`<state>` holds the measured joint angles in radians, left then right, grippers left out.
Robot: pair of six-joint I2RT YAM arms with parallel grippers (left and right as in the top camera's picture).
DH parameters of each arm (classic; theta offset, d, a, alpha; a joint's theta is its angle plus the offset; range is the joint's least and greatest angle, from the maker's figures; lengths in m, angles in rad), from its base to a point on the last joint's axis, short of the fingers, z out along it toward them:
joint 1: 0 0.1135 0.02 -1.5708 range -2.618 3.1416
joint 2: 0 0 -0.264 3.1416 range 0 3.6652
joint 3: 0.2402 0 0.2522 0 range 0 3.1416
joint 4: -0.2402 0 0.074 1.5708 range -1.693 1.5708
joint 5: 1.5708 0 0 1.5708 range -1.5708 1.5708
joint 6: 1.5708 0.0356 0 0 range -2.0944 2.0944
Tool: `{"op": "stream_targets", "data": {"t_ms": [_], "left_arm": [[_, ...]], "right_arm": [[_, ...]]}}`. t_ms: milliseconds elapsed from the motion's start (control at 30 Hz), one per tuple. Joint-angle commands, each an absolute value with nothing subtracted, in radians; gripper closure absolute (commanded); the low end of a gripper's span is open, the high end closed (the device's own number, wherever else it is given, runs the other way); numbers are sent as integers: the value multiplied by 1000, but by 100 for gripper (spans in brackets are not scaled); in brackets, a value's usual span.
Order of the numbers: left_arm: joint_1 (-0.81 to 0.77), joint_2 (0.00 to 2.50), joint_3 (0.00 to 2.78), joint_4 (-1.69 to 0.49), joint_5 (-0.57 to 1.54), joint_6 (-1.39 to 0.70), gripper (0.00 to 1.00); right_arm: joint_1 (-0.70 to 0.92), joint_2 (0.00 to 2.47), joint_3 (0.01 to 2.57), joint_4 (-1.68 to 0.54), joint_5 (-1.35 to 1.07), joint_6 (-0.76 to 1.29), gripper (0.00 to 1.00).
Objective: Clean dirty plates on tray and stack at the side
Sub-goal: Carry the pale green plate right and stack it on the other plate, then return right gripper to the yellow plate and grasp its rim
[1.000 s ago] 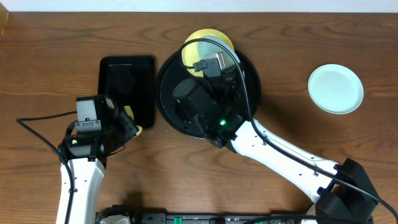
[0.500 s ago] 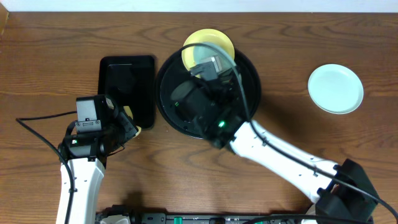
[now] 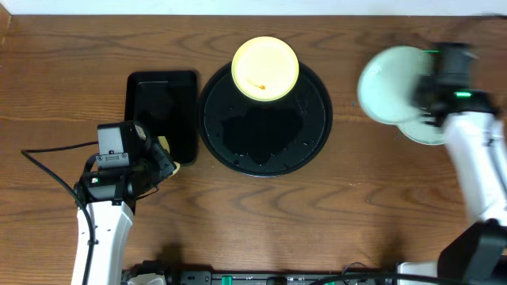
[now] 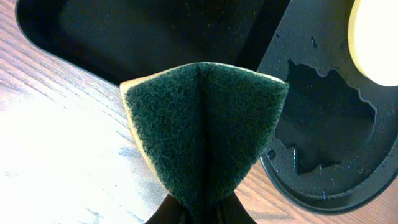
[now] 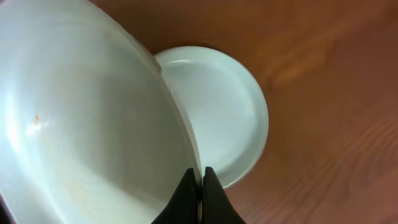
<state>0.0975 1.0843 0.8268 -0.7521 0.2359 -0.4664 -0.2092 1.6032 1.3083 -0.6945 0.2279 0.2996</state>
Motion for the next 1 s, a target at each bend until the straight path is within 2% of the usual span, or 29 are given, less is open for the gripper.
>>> {"op": "stream_targets", "data": {"t_ms": [0,100,233,267,300,367,433,467,600,733,967], "left_arm": [[102,1079,837,-751,226,-448,92],[102,1079,837,-751,226,-448,92],[102,1079,837,-751,226,-448,92],[102,1079,837,-751,226,-448,92],[102,1079,837,-751,226,-448,92],[102,1079,837,-751,226,-448,92],[102,1079,837,-750,226,-448,92],[102,1079,837,-750,226,-448,92],[102,1079,837,-748,219,-445,92],[102,1079,837,-744,215,-445,92],[102,1086,837,-758,216,-437,92]], "right_arm": [[-371,1666,1314,-695,-97,336,99],[-485,1740,1314,-691,-185,336,99],[-546,1821,1314,-663,-215,336,99],[-551,1835,1314,-656,-215,336,93],[-553,1846,1314,-647,-215,336,83],[-554,1857,1314,-631,-215,336,49],[-554,1857,1314,-619,-221,328,23],[-553,1855,1316,-619,-236,321,20],[-522,1855,1322,-627,-442,202,27],[-410,1855,1377,-717,-440,74,27],[-83,1885,1765,-963,-220,-19,12]]}}
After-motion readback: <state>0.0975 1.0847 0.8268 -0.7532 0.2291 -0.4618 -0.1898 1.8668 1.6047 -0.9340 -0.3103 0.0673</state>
